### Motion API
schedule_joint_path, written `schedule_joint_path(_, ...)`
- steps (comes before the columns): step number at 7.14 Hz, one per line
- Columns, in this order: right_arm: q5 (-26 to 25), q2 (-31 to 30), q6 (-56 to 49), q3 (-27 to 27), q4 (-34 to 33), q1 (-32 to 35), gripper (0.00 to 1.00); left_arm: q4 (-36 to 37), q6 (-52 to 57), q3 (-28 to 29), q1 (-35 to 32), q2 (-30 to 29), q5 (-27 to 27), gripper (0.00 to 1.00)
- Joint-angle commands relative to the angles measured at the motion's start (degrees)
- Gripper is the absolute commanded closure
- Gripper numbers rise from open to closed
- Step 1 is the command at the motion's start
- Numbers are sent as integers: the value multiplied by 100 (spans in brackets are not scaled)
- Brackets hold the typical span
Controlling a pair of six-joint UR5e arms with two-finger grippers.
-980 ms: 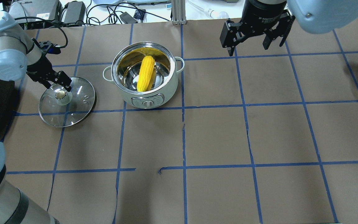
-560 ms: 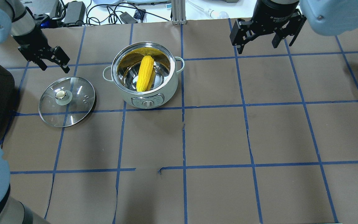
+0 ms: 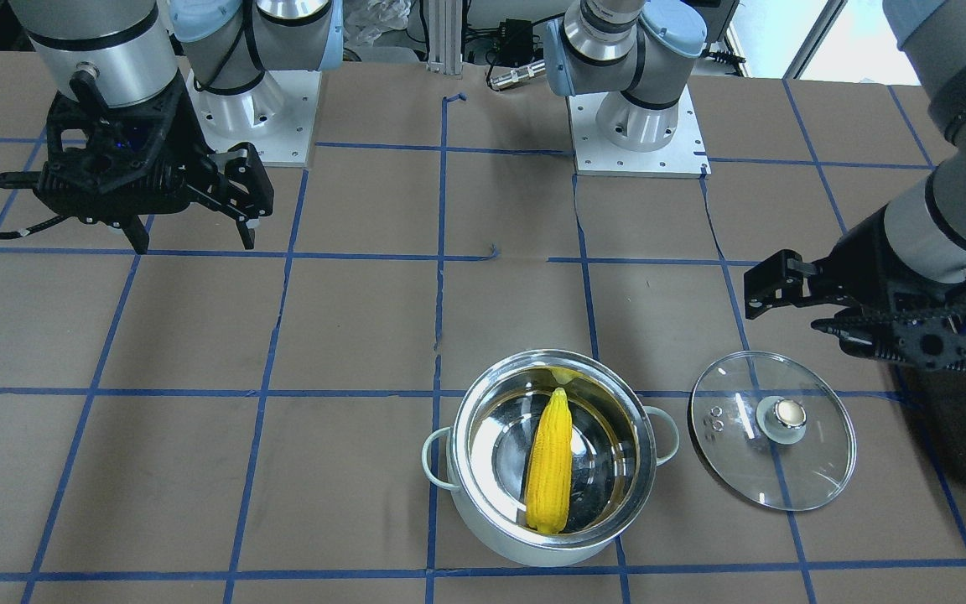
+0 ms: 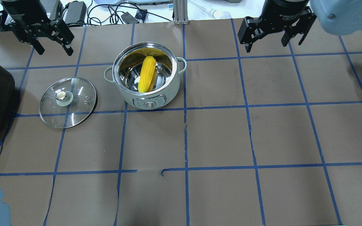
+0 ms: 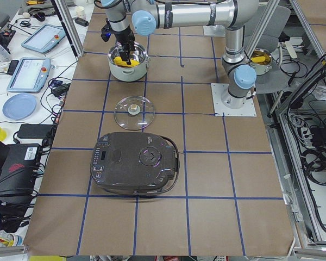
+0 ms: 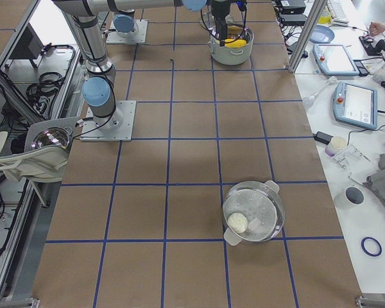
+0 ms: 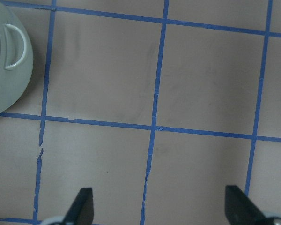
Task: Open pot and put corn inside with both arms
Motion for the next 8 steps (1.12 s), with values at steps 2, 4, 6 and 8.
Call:
schedule_joint_path(2, -49, -18, -19, 0, -18, -205, 0, -81, -813, -13, -183, 75, -52, 0)
schedule_joint_path(4, -40, -27, -10, 9, -9, -268, 0, -99, -1010, -40, -315, 75, -9, 0)
schedule_joint_path(6, -31, -27, -54, 35, -35, -268, 0, -72, -1886, -109, -910, 206, 35, 0)
schedule_joint_path(8, -22, -36, -80, 35, -88, -268, 0, 76, -1688, -162, -1089, 539, -192, 0)
